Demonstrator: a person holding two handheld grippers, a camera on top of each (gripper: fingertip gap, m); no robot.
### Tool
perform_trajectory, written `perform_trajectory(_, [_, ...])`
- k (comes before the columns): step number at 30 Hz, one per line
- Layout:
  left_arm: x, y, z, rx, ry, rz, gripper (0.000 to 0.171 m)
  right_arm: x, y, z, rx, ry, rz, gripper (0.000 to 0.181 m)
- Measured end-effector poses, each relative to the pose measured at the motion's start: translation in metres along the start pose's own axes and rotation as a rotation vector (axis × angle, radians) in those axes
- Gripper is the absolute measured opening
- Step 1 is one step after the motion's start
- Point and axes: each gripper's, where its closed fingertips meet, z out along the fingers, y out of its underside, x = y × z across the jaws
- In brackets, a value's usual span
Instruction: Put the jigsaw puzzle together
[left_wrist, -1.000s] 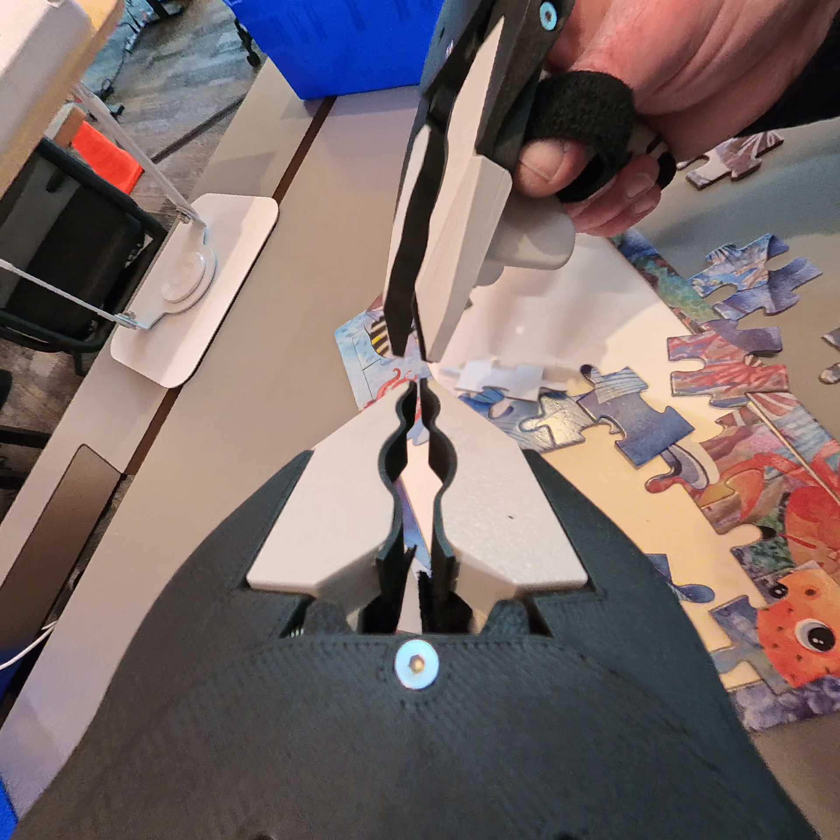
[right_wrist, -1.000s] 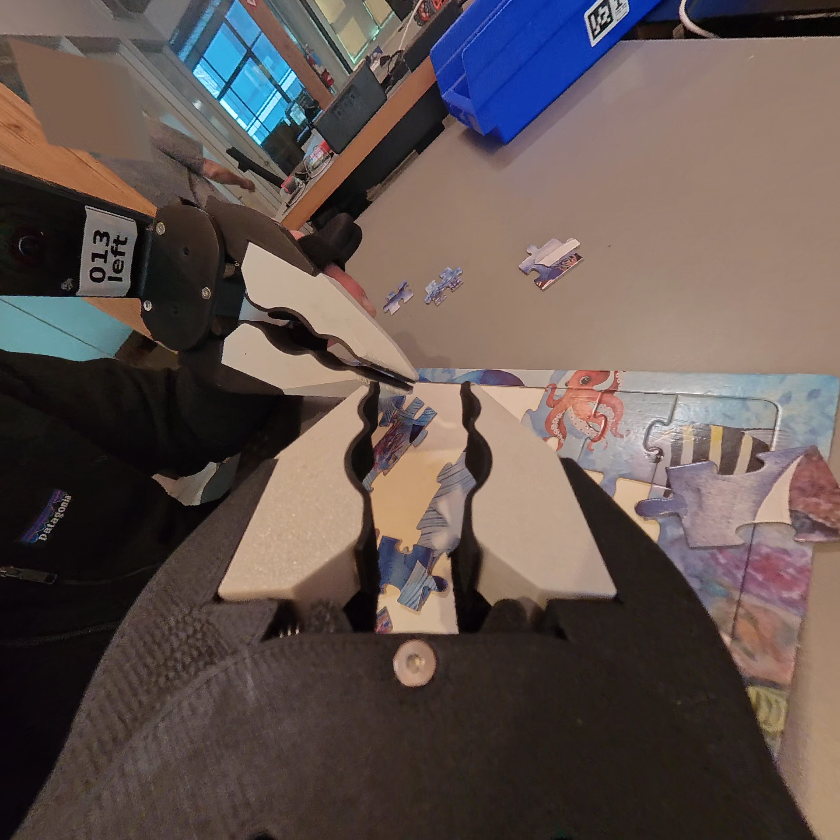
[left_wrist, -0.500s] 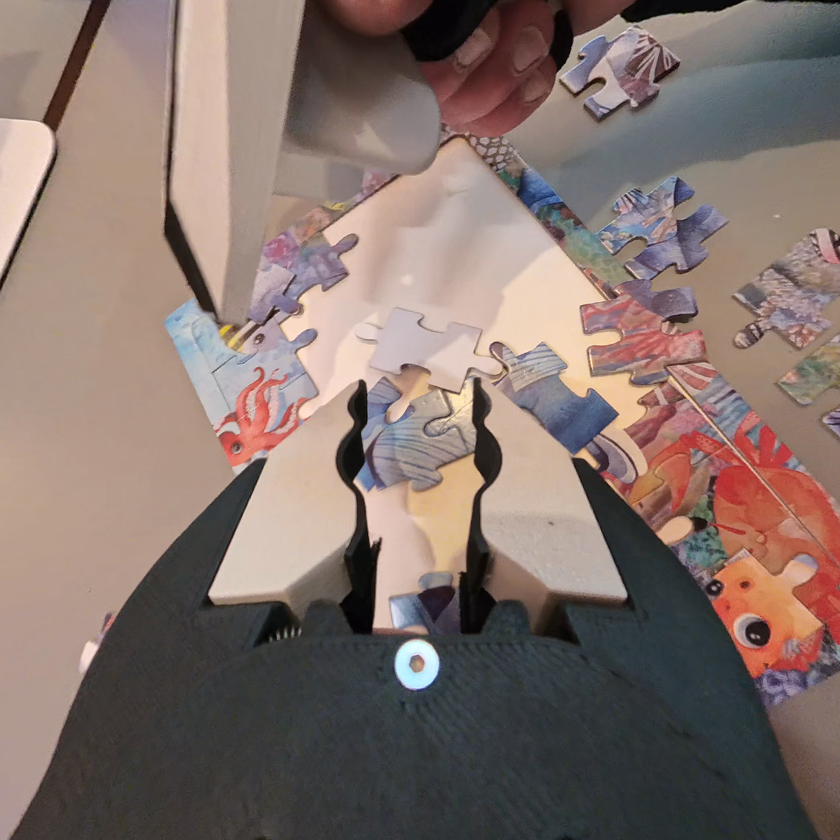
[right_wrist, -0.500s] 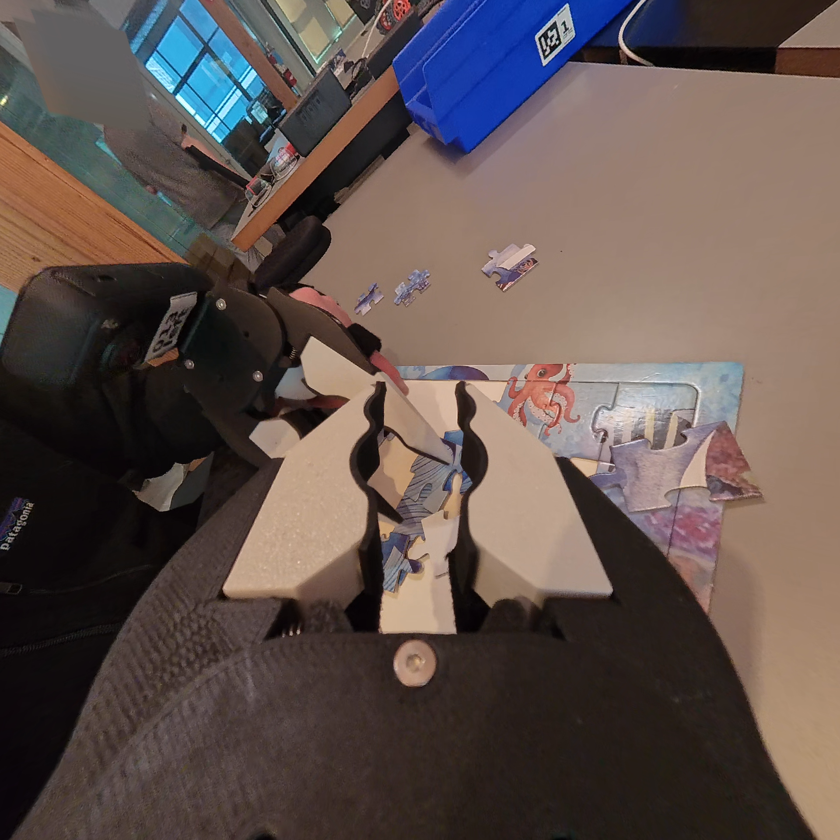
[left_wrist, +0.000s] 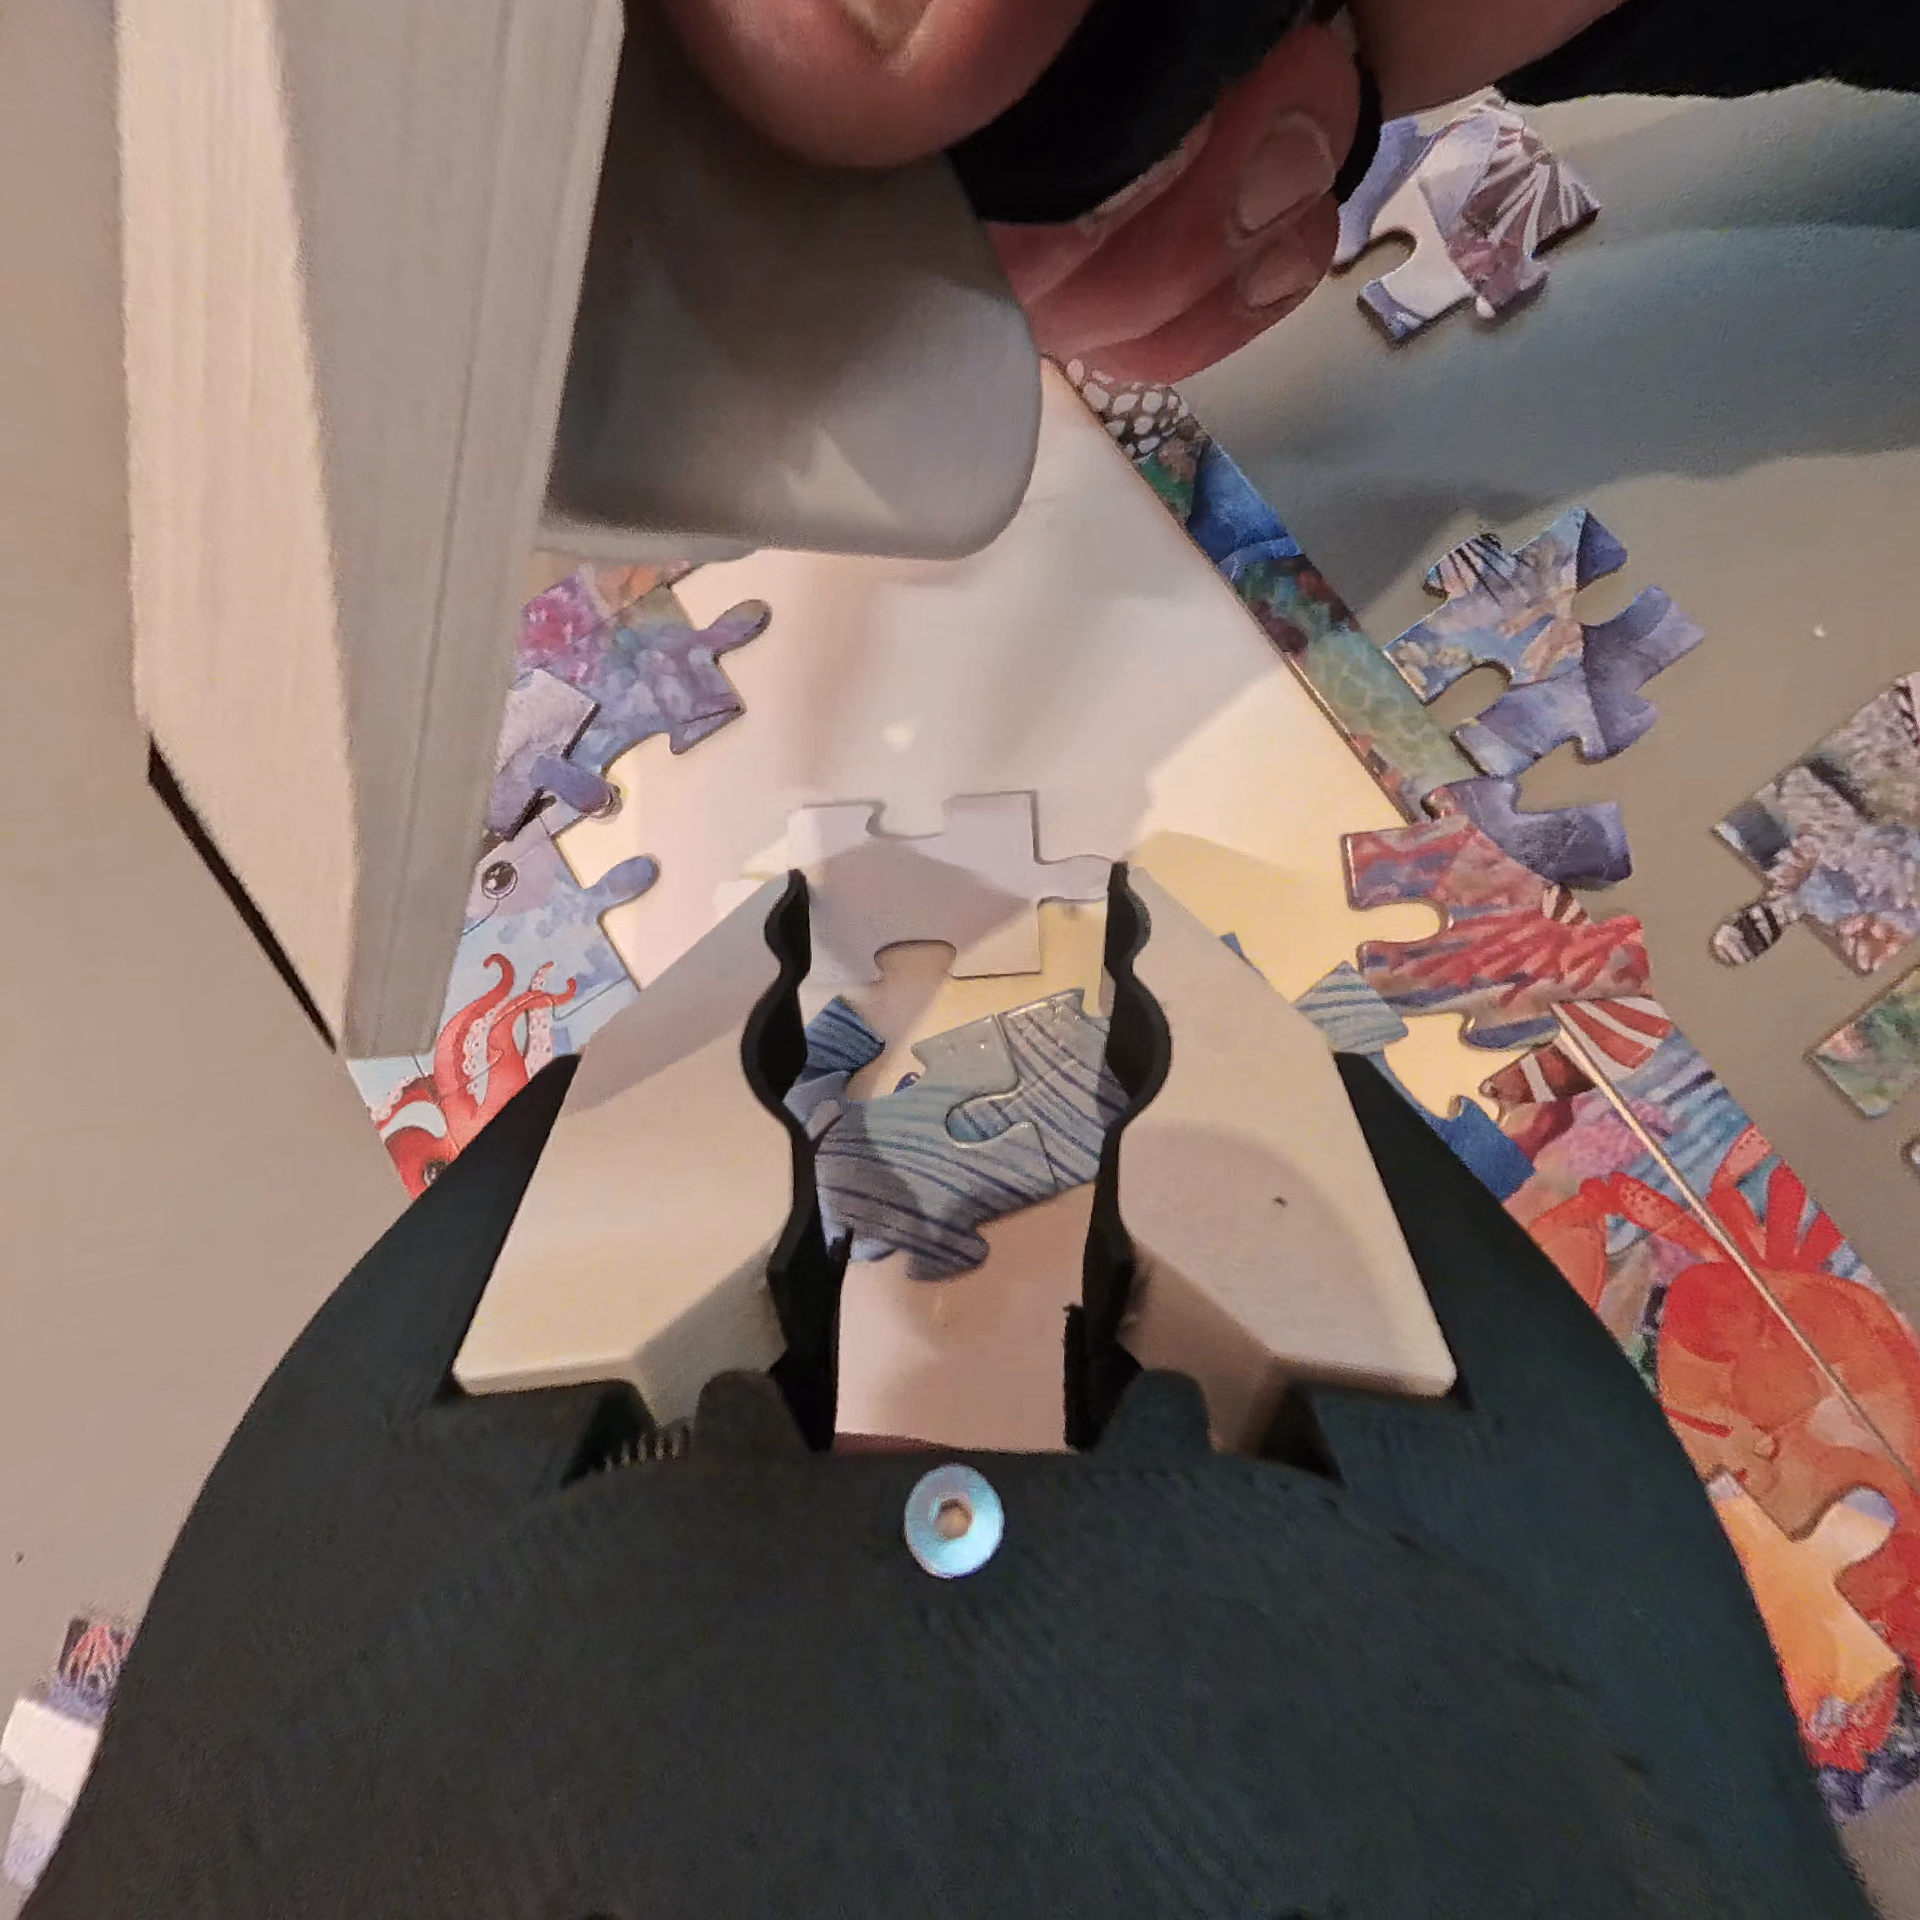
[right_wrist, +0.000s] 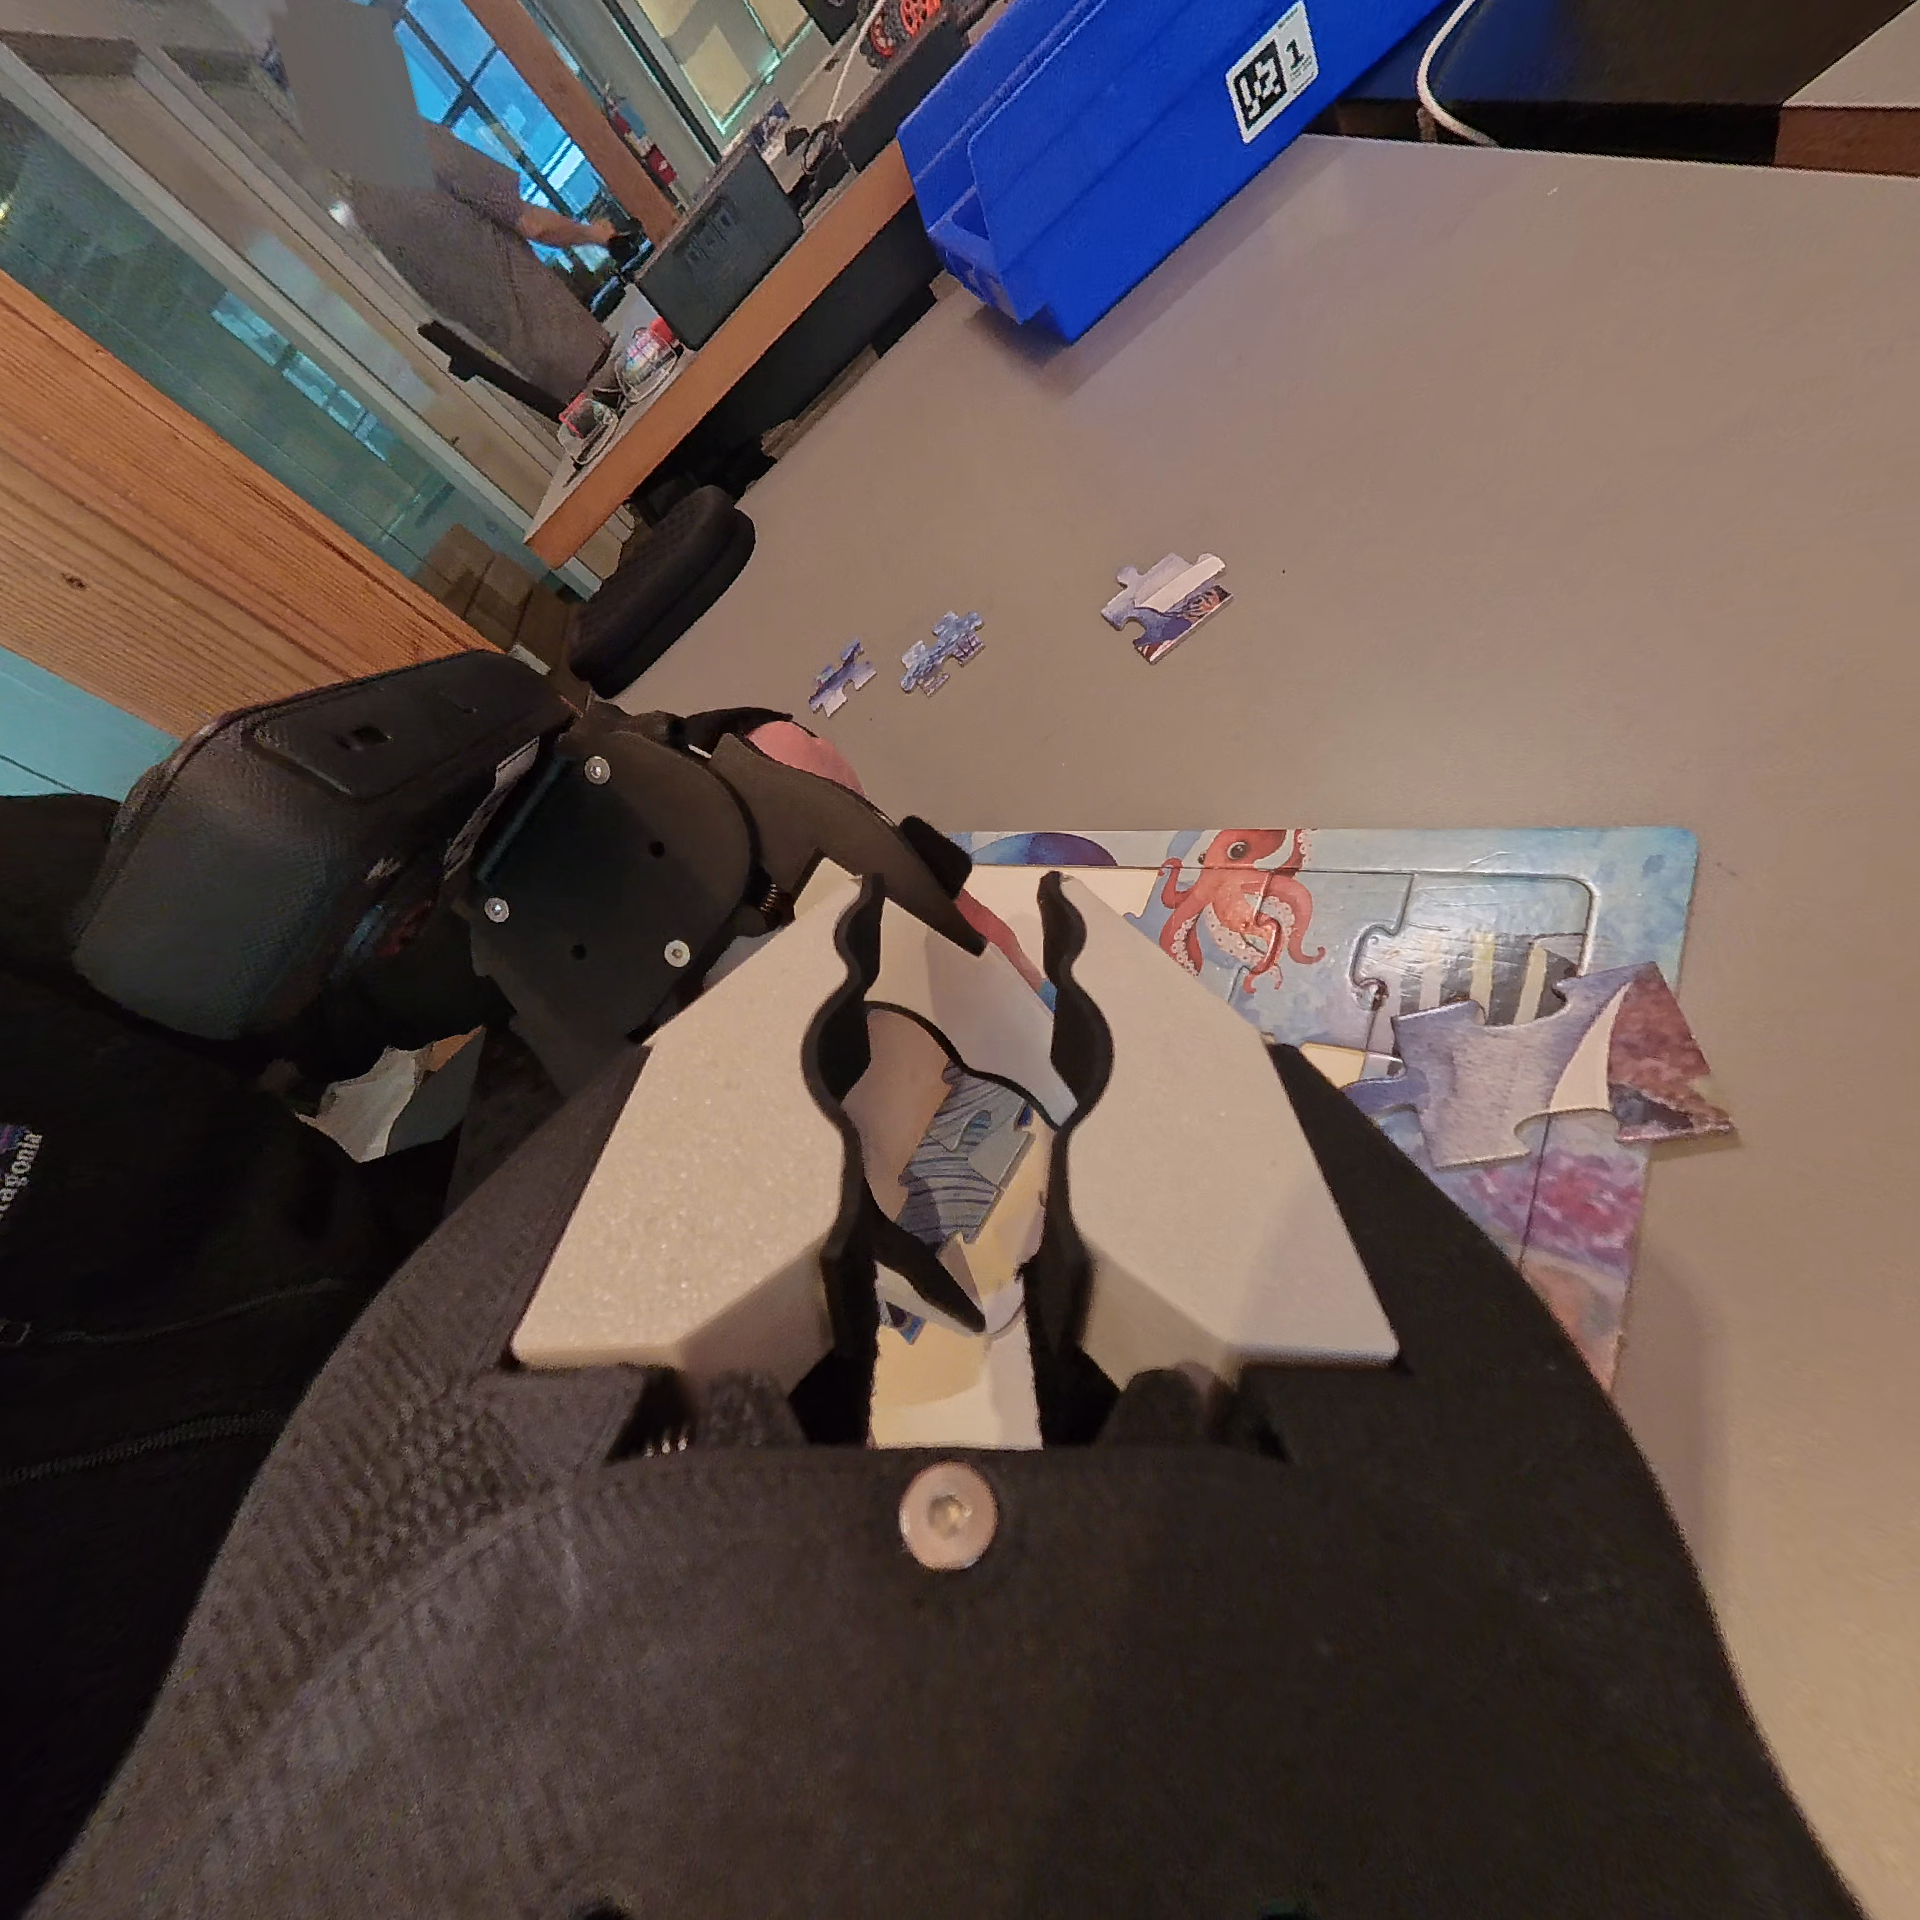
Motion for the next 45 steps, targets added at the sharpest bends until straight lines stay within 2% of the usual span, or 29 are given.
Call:
perform_trajectory(6, [-0.009, 0.002, 0.0, -0.038, -0.03, -0.04, 0.075, 0.005, -0.004, -0.008, 0.012, 0.024, 0.002, 0.027])
perform_trajectory(11, [-0.009, 0.006, 0.002, -0.041, 0.008, -0.102, 0.074, 0.003, -0.002, -0.006, 0.004, 0.018, -0.001, 0.027])
perform_trajectory(13, [-0.008, 0.006, 0.001, -0.043, 0.007, -0.098, 0.07, 0.002, -0.002, -0.006, 0.005, 0.017, -0.002, 0.027])
perform_trajectory(14, [-0.008, 0.004, 0.001, -0.03, 0.004, -0.101, 0.046, 0.002, -0.002, -0.006, 0.005, 0.017, -0.003, 0.027])
perform_trajectory(30, [-0.014, 0.004, -0.002, -0.003, -0.019, -0.117, 0.045, 0.004, -0.004, -0.014, 0.006, 0.022, -0.022, 0.029])
perform_trajectory(34, [-0.018, -0.003, -0.017, 0.089, 0.055, -0.229, 0.045, -0.007, -0.006, -0.015, 0.01, -0.015, -0.09, 0.035])
perform_trajectory(39, [-0.035, -0.003, -0.05, 0.237, 0.186, -0.416, 0.045, -0.028, -0.004, -0.018, -0.012, -0.065, -0.259, 0.043])
perform_trajectory(45, [-0.028, -0.005, -0.082, 0.376, 0.438, -0.538, 0.045, -0.044, 0.007, -0.016, -0.045, -0.122, -0.413, 0.046])
